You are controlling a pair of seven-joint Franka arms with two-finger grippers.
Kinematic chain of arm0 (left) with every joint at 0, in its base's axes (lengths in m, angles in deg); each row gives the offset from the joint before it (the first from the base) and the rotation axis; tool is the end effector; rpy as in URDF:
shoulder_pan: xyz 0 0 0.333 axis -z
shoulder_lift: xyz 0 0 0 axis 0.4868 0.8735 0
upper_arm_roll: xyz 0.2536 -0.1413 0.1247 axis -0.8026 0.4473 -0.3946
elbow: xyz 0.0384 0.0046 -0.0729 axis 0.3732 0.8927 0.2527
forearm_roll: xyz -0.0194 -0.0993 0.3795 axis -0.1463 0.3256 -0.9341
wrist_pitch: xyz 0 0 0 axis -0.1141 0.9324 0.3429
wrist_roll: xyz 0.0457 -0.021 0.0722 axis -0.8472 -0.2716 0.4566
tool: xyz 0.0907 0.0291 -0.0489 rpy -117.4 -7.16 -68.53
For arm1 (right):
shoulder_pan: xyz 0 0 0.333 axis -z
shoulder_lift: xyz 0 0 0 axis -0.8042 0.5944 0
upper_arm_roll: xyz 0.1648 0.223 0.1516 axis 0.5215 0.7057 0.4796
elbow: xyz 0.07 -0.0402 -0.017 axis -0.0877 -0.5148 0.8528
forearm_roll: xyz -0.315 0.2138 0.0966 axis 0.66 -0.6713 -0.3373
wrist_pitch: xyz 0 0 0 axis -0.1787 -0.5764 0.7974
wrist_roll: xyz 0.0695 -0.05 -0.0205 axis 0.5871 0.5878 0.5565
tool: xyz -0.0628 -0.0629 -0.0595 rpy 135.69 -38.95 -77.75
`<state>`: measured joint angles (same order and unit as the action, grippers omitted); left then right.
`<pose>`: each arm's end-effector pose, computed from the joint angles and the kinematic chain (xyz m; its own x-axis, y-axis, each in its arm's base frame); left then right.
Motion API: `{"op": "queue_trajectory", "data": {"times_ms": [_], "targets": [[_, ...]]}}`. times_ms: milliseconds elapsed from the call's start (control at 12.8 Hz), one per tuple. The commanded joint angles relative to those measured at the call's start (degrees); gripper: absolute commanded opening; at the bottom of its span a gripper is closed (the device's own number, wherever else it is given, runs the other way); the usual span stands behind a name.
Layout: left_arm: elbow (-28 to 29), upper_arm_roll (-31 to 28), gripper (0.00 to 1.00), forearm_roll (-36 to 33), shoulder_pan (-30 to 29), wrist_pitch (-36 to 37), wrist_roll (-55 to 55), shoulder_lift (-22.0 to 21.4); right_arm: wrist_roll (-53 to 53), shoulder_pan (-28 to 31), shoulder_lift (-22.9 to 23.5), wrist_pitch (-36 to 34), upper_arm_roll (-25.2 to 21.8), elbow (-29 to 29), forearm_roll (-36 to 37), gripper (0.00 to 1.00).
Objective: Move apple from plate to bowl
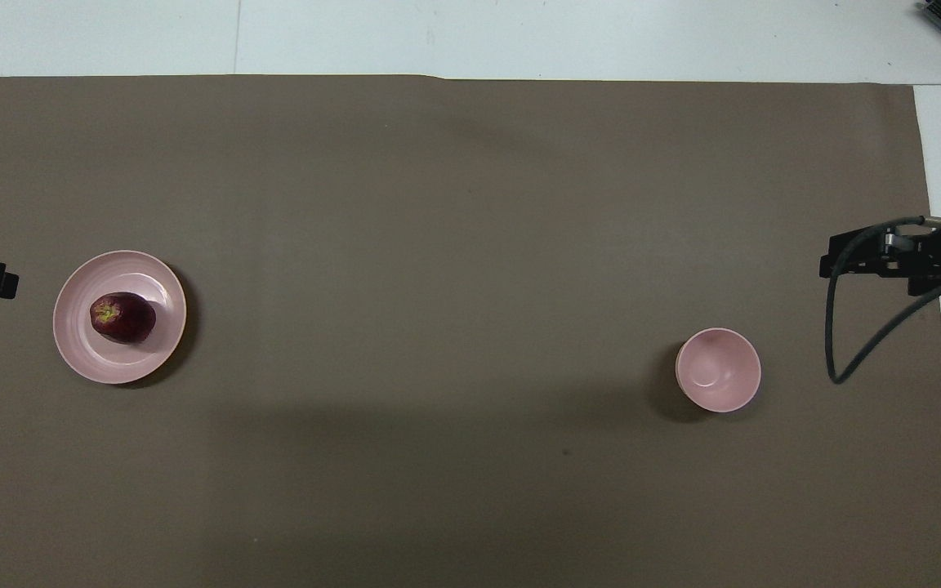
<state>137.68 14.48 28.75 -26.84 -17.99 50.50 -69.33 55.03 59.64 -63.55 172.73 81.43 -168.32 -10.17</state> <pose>0.5313 -0.0070 0.6666 0.9860 -0.1665 0.0120 -0.1665 -0.9860 -0.0013 0.5479 -0.0038 0.6084 0.9792 -0.2030 0.0063 -0.2024 -0.9779 -0.0528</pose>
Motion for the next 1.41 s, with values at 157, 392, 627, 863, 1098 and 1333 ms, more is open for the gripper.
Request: {"op": "queue_trajectory", "data": {"times_ms": [157,392,627,863,1098,1333], "targets": [[-0.46,0.42,1.0,-0.66,-0.62,-0.37,-0.01,-0.15,0.7,0.4,-0.6,0.34,0.14,-0.63,-1.02,1.0],[-0.46,0.42,1.0,-0.66,-0.62,-0.02,-0.1,-0.24,0.7,0.4,-0.6,0.34,0.14,-0.63,-1.02,1.0],[-0.46,0.42,1.0,-0.66,-0.36,-0.1,-0.01,-0.24,0.7,0.4,-0.6,0.34,0.14,-0.63,-1.02,1.0],[-0.46,0.42,1.0,-0.66,-0.18,-0.19,0.08,-0.24,0.7,0.4,-0.6,0.34,0.14,-0.63,-1.02,1.0],[-0.46,0.42,1.0,-0.66,-0.01,-0.19,0.08,-0.24,0.7,0.4,-0.6,0.34,0.14,-0.63,-1.02,1.0],[-0.46,0.51,1.0,-0.66,-0.01,-0.19,0.08,-0.24,0.7,0.4,-0.6,0.34,0.14,-0.63,-1.02,1.0]]}}
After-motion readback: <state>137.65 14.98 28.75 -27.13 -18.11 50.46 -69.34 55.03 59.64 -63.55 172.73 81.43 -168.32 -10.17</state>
